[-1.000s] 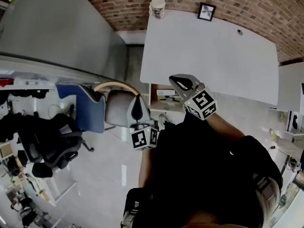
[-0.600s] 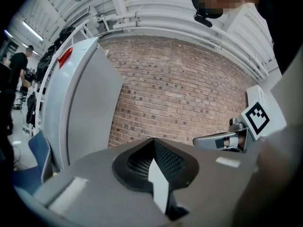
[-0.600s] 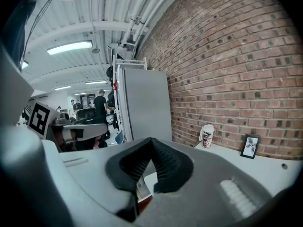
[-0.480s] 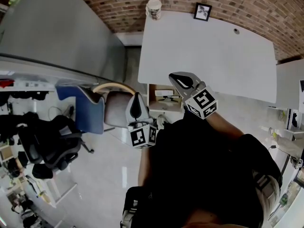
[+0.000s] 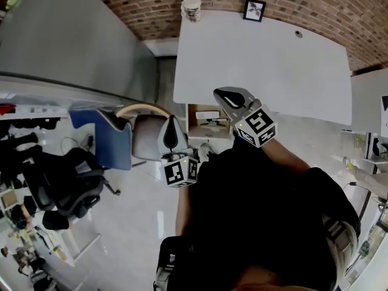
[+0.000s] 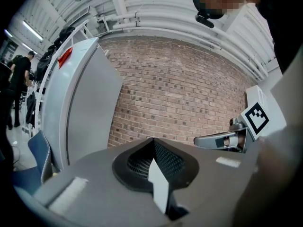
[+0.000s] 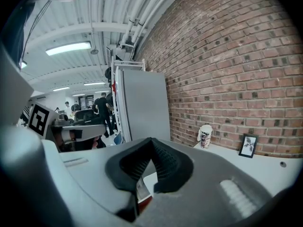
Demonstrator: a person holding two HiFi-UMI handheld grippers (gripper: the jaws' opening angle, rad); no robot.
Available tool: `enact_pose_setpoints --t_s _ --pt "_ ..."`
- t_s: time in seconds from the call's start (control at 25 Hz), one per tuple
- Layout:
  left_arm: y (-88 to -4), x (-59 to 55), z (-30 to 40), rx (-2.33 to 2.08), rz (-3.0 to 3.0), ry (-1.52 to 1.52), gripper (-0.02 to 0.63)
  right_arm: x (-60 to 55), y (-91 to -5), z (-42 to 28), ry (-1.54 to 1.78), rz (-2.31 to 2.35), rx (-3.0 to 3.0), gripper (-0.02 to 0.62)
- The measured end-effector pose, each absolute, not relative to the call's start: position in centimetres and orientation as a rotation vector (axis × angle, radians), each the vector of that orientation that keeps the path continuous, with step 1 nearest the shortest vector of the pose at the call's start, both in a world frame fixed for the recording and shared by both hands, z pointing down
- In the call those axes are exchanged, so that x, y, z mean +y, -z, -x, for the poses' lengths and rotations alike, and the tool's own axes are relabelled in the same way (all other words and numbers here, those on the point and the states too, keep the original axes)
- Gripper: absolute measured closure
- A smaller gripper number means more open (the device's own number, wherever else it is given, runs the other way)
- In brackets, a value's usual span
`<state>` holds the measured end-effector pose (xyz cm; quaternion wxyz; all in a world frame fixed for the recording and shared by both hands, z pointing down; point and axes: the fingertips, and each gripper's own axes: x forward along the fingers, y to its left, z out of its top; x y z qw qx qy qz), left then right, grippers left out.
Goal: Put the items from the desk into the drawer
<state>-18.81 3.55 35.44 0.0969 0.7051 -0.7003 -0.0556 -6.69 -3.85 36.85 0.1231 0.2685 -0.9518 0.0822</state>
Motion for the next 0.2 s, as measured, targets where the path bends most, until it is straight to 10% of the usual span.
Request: enact_pose_setpoints --t_s 0.2 --pt "-35.39 3.65 18.97 -2.071 -2.089 0.164 0.591 -3.85 -36.99 6.66 -0.246 -0.79 -2.766 0.593"
